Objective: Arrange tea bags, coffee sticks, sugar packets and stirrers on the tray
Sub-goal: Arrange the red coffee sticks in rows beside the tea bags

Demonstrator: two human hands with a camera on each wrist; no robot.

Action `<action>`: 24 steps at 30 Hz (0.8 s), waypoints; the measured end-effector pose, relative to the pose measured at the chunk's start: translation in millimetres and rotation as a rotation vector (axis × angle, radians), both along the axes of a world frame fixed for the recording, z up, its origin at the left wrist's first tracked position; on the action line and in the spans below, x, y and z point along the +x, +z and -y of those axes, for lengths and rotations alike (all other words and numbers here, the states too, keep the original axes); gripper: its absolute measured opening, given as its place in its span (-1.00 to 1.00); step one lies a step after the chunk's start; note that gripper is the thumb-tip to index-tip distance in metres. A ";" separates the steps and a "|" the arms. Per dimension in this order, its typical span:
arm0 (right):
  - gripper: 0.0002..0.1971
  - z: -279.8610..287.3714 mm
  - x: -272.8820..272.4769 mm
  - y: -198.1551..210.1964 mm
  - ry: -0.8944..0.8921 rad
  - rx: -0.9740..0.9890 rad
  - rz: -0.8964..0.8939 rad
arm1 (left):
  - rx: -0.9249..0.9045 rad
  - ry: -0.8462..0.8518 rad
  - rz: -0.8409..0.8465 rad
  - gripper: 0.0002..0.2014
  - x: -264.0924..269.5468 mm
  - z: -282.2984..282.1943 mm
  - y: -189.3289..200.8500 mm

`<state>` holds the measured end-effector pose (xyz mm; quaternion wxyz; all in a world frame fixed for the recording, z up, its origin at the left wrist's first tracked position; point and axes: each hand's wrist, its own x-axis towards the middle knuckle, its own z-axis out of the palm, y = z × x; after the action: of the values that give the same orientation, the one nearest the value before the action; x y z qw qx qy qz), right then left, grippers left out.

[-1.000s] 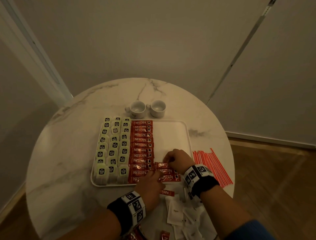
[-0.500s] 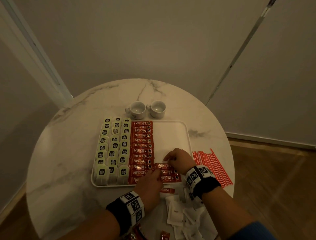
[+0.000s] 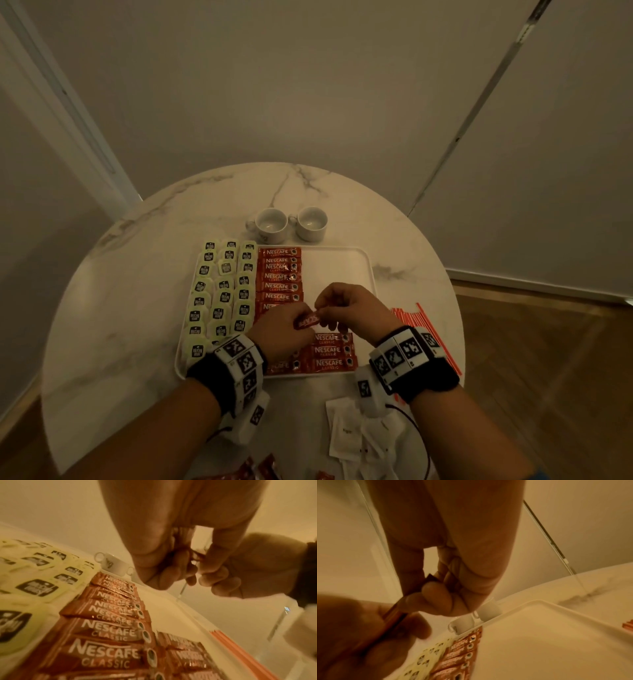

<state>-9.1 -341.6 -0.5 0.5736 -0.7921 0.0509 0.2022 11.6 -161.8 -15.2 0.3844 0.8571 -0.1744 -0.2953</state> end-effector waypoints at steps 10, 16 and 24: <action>-0.91 5.7 -2.2 -7.8 0.069 -0.267 0.163 | -0.126 0.138 0.157 -0.89 7.2 -4.1 -2.9; -0.81 21.2 5.2 -12.9 -0.350 0.038 0.171 | -0.271 0.406 -0.109 -0.91 11.1 -0.5 -8.4; -0.94 3.0 11.3 -13.2 -0.255 0.116 0.081 | -0.371 0.434 -0.132 -0.95 5.3 14.5 -5.9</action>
<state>2.2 -344.6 -13.8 0.6411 -0.7522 0.1162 0.0984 16.8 -176.3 -21.1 0.5992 0.7685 -0.0124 -0.2242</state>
